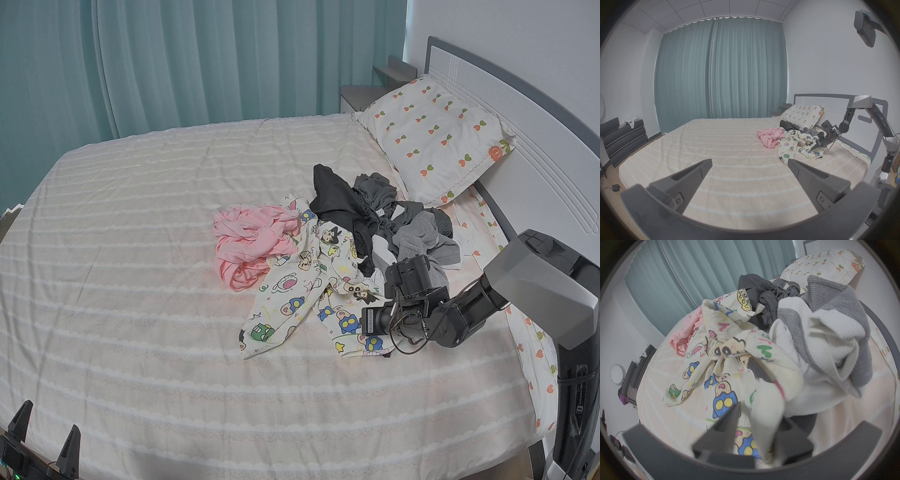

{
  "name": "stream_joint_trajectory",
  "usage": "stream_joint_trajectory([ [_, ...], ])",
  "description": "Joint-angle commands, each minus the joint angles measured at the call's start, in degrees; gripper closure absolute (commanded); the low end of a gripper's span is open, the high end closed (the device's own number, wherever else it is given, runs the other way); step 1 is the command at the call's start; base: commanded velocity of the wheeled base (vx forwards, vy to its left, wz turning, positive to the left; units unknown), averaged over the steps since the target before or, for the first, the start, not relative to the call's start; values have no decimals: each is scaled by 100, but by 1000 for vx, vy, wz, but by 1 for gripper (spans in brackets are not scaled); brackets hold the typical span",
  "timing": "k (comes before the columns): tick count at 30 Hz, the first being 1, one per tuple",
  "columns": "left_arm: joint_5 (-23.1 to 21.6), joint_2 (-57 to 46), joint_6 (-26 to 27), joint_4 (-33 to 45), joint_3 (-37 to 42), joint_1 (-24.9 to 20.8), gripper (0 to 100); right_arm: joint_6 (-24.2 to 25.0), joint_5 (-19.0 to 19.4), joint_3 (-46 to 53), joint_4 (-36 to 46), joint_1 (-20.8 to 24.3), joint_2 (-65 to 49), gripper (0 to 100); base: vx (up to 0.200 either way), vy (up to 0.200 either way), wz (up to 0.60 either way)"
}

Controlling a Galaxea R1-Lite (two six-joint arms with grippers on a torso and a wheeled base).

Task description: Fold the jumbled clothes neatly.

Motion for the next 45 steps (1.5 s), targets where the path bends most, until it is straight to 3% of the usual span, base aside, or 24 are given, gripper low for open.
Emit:
stream_joint_trajectory([
  [1, 17, -84, -35, 6, 57, 5, 0, 21, 9, 412, -33, 5, -400, 100, 0, 0, 0],
  [7, -1, -84, -193, -143, -57, -4, 0, 65, 44, 1256, -534, 14, -971, 100, 0, 0, 0],
  [10, -141, 356, -993, -556, -1437, -65, 0, 65, 88, 1757, -912, 40, -1165, 100, 0, 0, 0],
  [14, -343, 936, -1099, -486, -2017, -83, 0, 92, 193, 2161, -1369, 128, -1314, 100, 0, 0, 0],
  [16, -493, 1085, -1099, -486, -2105, -92, 0, 135, 352, 2399, -1589, 190, -1446, 100, 0, 0, 0],
  [18, -713, 1551, -1099, -495, -2149, -92, 0, 294, 747, 2698, -1870, 322, -1551, 100, 0, 0, 0],
  [24, -1143, 2078, -1099, -539, -2149, -92, 0, 311, 650, 2293, -1914, 331, -1059, 100, 0, 0, 0],
  [27, -1249, 2043, -1090, -495, -2070, -92, 0, 276, 413, 1634, -1853, 190, -523, 100, 0, 0, 0],
  [33, -1258, 1832, -1090, -495, -1832, -101, 0, 259, 53, 465, -948, 67, -84, 100, 0, 0, 0],
  [45, -1258, 1779, -1090, -486, -1753, -109, 0, 4, 9, 984, -895, 5, -409, 100, 0, 0, 0],
])
